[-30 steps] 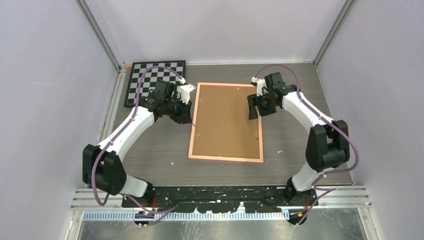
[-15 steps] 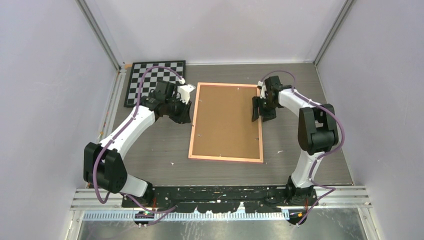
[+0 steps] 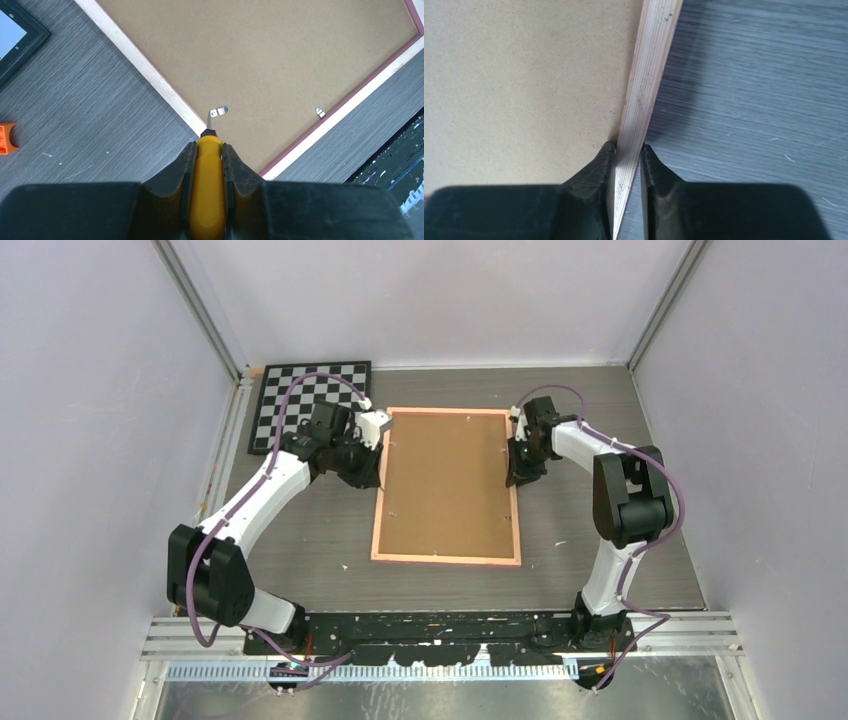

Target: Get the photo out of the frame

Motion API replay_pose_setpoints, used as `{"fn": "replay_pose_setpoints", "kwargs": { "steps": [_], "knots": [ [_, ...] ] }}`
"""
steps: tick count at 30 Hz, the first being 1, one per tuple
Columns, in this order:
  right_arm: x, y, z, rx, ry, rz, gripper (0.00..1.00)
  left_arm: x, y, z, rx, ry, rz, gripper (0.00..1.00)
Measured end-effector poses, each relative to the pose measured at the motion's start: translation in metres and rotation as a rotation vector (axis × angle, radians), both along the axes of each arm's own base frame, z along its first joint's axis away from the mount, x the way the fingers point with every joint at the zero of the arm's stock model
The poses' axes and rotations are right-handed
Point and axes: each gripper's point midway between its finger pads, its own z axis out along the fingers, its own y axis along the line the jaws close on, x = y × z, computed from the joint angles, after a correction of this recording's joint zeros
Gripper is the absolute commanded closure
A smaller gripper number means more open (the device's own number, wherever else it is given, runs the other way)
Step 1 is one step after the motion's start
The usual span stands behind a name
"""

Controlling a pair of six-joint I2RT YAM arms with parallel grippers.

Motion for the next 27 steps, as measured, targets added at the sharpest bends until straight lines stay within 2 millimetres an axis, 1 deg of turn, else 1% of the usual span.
{"fn": "replay_pose_setpoints", "kwargs": {
  "steps": [2, 4, 8, 13, 15, 19, 24, 27],
  "knots": [
    [-0.002, 0.005, 0.000, -0.004, -0.017, 0.023, 0.95, 0.000, 0.001, -0.001, 0.008, -0.003, -0.011, 1.00],
    [-0.005, 0.012, 0.000, -0.004, -0.029, 0.049, 0.98, 0.000, 0.001, -0.002, 0.016, -0.004, -0.019, 1.00],
    [-0.011, 0.020, 0.000, -0.001, -0.038, 0.081, 1.00, 0.006, 0.005, -0.005, 0.052, -0.017, -0.027, 1.00],
    [-0.012, 0.022, 0.000, 0.001, -0.039, 0.087, 1.00, 0.019, 0.011, -0.014, 0.117, -0.034, -0.024, 1.00],
    [-0.011, 0.022, 0.000, 0.001, -0.039, 0.087, 1.00, 0.029, 0.012, -0.017, 0.150, -0.048, -0.017, 1.00],
    [-0.012, 0.022, 0.000, 0.003, -0.038, 0.088, 0.99, 0.055, 0.012, -0.019, 0.203, -0.091, 0.002, 1.00],
    [-0.012, 0.022, 0.000, 0.003, -0.038, 0.089, 0.99, 0.086, 0.006, -0.017, 0.224, -0.136, 0.029, 1.00],
    [-0.011, 0.022, 0.000, 0.003, -0.039, 0.091, 1.00, 0.102, 0.002, -0.019, 0.232, -0.151, 0.039, 1.00]
  ]
}}
